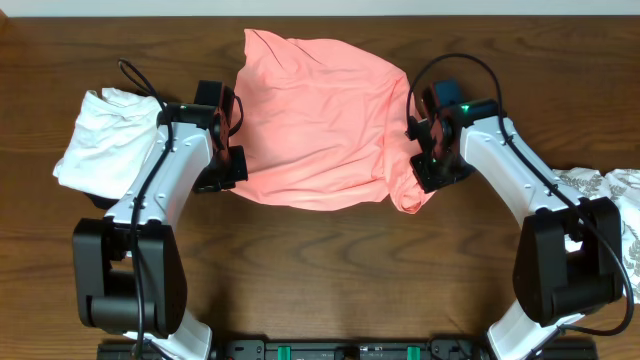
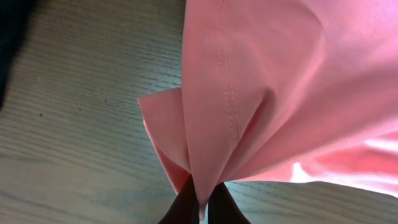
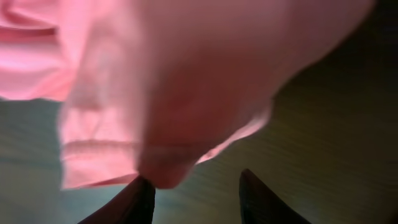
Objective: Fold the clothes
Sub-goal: 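Pull the shirt's right side outward with the right gripper to flatten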
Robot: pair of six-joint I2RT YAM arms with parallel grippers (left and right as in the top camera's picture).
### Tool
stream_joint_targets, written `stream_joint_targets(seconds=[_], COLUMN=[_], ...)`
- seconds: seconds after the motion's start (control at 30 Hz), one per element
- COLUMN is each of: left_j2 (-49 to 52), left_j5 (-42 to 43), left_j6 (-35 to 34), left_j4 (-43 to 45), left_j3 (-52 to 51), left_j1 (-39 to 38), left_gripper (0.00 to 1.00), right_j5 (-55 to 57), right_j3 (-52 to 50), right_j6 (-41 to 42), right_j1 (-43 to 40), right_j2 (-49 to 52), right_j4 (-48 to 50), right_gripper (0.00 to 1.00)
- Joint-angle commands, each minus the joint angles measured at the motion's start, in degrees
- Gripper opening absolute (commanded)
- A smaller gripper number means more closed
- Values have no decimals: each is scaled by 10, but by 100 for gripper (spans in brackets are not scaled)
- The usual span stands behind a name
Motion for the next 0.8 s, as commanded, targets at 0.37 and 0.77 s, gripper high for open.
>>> stream_joint_targets(seconds=[0.37, 0.77], left_j2=[2, 2], left_j5=[-13, -13], left_j6=[-7, -7], left_j4=[3, -1], left_j3=[3, 3], left_j1=[0, 0], left_gripper=[6, 6], right_j5=[5, 87], right_j3=[-72, -119], right_j6=[-23, -10], right_j1=[2, -2], right_j2=[-1, -2], right_j4=[137, 320], right_gripper=[49, 1])
